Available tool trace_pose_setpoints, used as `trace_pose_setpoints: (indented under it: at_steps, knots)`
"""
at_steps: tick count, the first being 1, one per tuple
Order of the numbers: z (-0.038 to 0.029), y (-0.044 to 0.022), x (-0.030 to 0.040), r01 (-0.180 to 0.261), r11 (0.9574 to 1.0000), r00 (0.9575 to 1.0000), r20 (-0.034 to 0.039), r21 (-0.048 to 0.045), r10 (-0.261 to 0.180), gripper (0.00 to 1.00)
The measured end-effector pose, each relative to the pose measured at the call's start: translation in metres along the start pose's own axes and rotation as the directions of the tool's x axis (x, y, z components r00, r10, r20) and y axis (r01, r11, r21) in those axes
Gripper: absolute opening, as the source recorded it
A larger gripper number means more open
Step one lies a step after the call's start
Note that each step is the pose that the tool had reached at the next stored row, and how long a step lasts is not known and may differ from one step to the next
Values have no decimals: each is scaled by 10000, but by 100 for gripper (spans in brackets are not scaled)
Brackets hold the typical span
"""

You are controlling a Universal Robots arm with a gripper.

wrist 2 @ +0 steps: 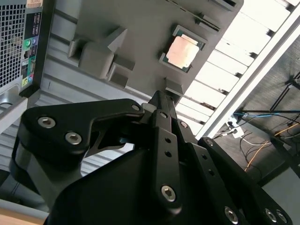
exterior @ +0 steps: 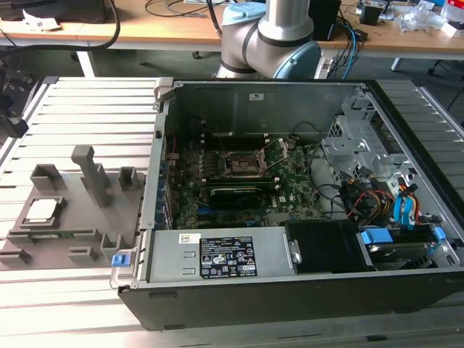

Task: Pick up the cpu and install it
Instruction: 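Reach for the cpu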

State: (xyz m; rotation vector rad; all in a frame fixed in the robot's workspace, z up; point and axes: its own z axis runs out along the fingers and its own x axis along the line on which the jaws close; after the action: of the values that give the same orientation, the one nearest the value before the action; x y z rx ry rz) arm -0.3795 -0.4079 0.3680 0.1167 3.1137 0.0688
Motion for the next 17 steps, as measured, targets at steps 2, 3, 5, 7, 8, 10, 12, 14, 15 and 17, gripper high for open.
trace_pose_setpoints:
  at_steps: [2, 3, 5, 7, 8, 10, 12, 14, 15, 17]
  knots:
    - [15, -7, 34, 3, 10000, 10000, 1, 0, -3, 11]
    - [21, -9, 68, 0, 10000, 10000, 2, -1, 0, 11]
    - [27, -13, 111, 2, 10000, 10000, 0, 0, -2, 11]
    - [36, -20, 208, 0, 10000, 10000, 1, 0, 0, 11]
    - [38, -22, 226, 1, 10000, 10000, 1, -1, -1, 11]
    - [39, -23, 235, 2, 10000, 10000, 2, -1, -2, 11]
    - [40, -23, 235, 2, 10000, 10000, 1, -1, -2, 11]
    - [39, -23, 236, 1, 10000, 10000, 0, 0, -1, 11]
    - [40, -23, 236, 2, 10000, 10000, 1, -1, -2, 11]
    - [40, -23, 237, 1, 10000, 10000, 1, -1, -1, 11]
